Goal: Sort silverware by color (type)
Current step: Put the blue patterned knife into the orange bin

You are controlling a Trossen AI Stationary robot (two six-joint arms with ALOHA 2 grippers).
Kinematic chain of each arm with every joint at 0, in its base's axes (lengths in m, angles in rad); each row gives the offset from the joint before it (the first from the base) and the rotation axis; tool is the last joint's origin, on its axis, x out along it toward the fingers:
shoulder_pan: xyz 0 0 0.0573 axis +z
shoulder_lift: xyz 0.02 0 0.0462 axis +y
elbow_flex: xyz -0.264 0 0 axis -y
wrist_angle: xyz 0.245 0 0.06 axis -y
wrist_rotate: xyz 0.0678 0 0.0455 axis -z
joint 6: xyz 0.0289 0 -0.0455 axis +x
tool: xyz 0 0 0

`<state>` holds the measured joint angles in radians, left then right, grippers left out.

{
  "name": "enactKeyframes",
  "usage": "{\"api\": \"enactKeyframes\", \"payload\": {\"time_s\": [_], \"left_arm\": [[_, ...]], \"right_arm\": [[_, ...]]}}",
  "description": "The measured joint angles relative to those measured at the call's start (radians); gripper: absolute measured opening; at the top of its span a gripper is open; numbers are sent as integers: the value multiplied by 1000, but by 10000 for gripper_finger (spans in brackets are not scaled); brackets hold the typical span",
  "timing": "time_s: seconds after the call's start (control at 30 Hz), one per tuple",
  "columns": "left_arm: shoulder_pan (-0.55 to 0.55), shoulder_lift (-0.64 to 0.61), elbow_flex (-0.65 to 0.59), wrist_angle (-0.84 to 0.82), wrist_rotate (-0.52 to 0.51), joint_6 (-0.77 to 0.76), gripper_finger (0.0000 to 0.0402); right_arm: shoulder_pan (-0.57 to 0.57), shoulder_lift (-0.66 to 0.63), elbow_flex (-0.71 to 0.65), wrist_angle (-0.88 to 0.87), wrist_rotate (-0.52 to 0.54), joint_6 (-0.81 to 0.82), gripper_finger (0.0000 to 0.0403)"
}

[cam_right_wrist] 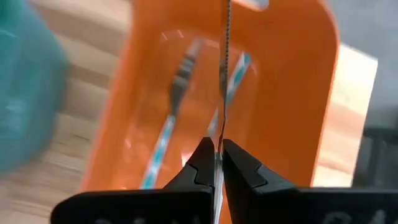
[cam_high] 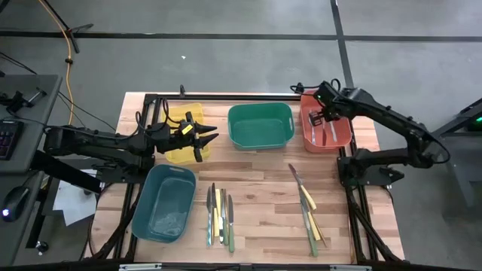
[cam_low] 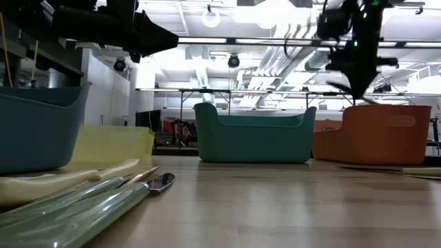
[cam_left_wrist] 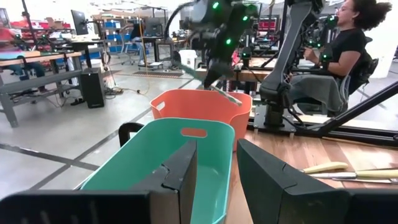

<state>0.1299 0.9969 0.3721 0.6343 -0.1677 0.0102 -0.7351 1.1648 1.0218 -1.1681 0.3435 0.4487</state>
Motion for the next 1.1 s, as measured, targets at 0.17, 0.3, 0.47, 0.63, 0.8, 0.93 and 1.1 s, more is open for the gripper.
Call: {"api": "enactKeyframes", "payload": {"time_s": [0.17,0.3,0.47,0.63,0.8,0.93,1.1], "left_arm": [[0,0,0,22,0,26,106],[0,0,0,60,0,29,106],[0,0,1,75,0,56,106],[0,0,1,75,0,59,106],[0,0,1,75,0,59,106],[0,0,1,75,0,58,106],[1,0,1,75,0,55,106]], "right_arm": [[-73,71,-59,54,-45,-50,0],[-100,133,-92,127,-81,-68,0],[-120,211,-106,188,-117,-90,0],[-140,286,-106,211,-119,-91,0],[-163,346,-106,244,-169,-91,2],[-164,371,-106,268,-176,-91,5],[-163,375,-106,285,-177,-91,7]]}}
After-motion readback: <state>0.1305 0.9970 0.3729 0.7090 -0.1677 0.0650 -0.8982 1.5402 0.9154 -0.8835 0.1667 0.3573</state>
